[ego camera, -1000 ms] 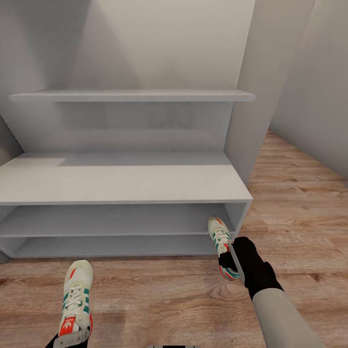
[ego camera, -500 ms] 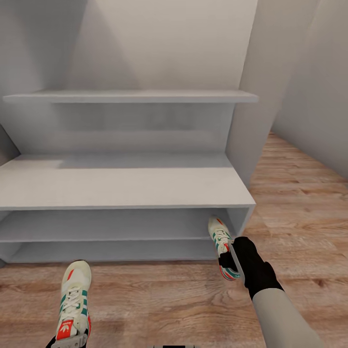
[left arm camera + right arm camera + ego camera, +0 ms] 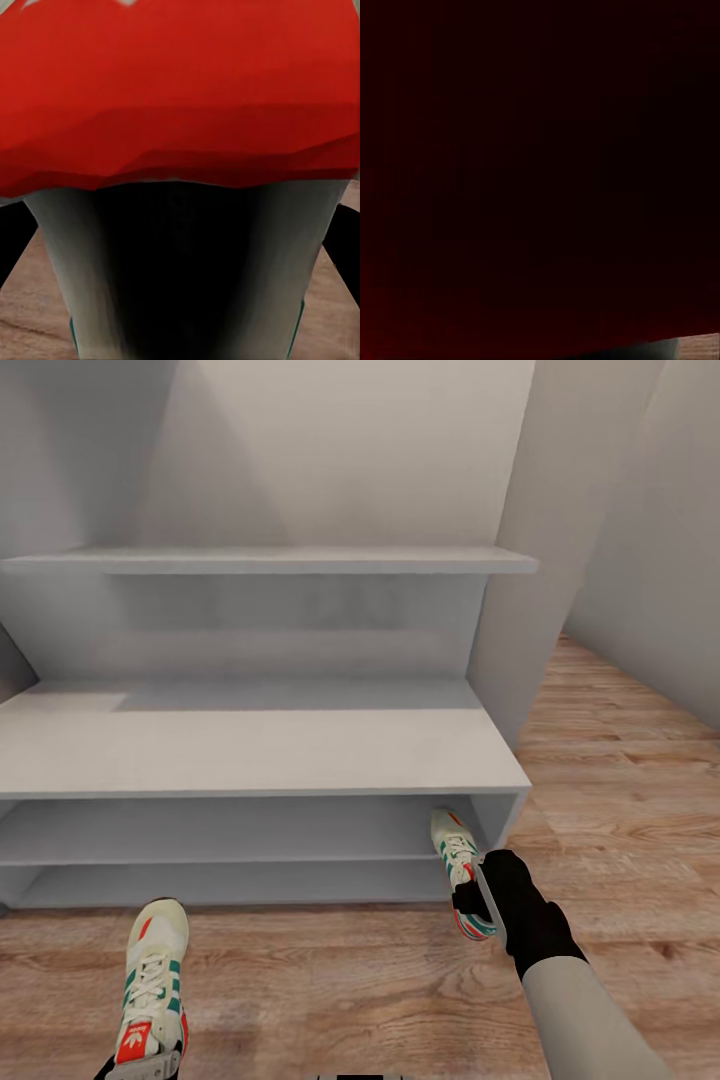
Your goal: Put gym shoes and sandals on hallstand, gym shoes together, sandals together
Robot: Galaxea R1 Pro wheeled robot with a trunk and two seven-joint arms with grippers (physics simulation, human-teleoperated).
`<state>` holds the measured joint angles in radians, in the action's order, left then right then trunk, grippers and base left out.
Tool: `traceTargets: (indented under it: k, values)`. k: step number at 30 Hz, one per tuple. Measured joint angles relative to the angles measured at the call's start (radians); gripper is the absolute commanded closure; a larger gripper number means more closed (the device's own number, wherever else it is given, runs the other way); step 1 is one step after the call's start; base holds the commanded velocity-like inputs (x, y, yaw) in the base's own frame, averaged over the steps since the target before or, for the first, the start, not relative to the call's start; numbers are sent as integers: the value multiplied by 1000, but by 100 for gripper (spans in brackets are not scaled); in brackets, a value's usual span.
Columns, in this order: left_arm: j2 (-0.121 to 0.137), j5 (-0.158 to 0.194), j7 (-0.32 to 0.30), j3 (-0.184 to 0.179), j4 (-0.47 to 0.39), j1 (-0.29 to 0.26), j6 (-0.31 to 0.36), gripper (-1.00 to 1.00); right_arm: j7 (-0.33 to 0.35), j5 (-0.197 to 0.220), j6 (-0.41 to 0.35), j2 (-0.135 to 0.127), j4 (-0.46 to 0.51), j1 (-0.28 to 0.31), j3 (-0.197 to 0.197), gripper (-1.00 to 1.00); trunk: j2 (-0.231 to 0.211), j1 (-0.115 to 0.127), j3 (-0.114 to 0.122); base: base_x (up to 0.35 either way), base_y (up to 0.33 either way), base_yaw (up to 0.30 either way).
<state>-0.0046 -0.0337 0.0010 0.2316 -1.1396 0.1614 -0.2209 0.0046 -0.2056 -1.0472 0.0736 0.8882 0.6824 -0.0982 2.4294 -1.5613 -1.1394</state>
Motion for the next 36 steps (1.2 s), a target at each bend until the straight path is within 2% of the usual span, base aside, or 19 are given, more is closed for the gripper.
traceTargets:
  k: [8, 17, 19, 26, 36]
  values:
    - [0, 0, 1, 0, 0, 0, 0, 100, 0, 0, 0, 0, 0, 0, 0, 100, 0, 0, 0, 192, 0, 0]
    - [0, 0, -1, 0, 1, 4, -1, 100, 0, 0, 0, 0, 0, 0, 0, 100, 0, 0, 0, 24, 0, 0]
    - [0, 0, -1, 0, 0, 22, -12, 100, 0, 0, 0, 0, 0, 0, 0, 100, 0, 0, 0, 1, 0, 0]
    - [0, 0, -2, -1, -1, 32, -35, 100, 0, 0, 0, 0, 0, 0, 0, 100, 0, 0, 0, 20, 0, 0]
    - [0, 0, -2, -2, 0, 44, -40, 100, 1, 1, 0, 0, 0, 0, 0, 100, 0, 0, 0, 214, 0, 0]
